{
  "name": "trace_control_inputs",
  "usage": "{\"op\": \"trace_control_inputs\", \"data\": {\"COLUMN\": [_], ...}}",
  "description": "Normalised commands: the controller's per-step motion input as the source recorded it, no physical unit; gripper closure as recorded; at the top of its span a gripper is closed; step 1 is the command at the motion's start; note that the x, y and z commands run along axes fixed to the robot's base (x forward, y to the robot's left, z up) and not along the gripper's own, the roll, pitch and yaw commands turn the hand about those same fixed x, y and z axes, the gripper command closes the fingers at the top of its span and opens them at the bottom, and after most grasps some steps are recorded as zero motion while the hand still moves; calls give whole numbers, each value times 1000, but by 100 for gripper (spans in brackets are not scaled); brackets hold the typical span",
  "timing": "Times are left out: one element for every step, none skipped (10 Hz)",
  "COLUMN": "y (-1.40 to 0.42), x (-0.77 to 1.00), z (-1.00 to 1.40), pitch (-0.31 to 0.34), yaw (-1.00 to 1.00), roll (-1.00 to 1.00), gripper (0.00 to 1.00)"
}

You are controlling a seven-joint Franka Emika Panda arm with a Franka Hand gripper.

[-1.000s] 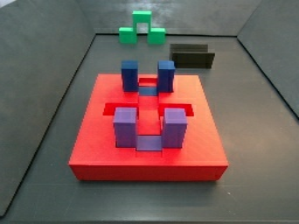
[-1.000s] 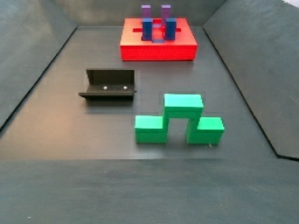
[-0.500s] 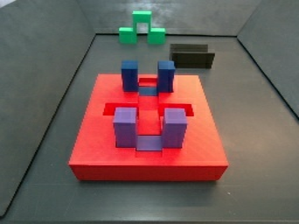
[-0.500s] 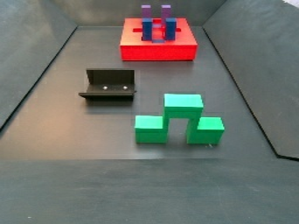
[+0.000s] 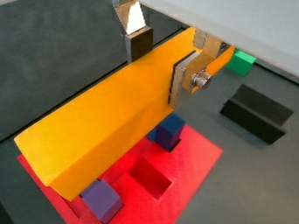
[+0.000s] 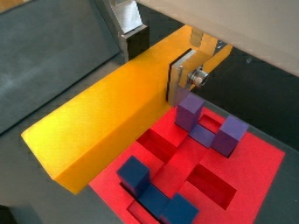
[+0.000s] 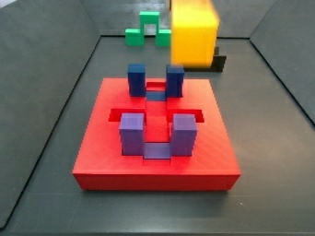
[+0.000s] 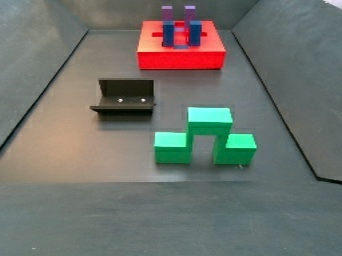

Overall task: Pick up the yellow object. Move up. Move to above the board. Insert the yellow object.
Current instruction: Insert the yellow object.

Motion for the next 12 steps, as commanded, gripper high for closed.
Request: {"op": "trace_control_inputs", "data": {"y": [-271, -243, -129, 0, 0, 0, 0, 0, 14, 63, 0, 0], "x": [-351, -280, -111, 0, 0, 0, 0, 0, 0, 0, 0, 0], "z": [-654, -594, -537, -520, -489, -414, -329, -303, -174, -77, -106, -146], "pitch": [0, 0, 0, 0, -4, 0, 0, 0, 0, 0, 0, 0], "yaw": [-11, -6, 0, 29, 80, 91, 97, 109, 169, 286, 257, 234], "roll": [116, 93, 63, 17, 0, 0, -21, -37, -136, -234, -201, -161], "gripper": [100, 100, 100, 100, 100, 100, 100, 100, 100, 100, 100, 100]}}
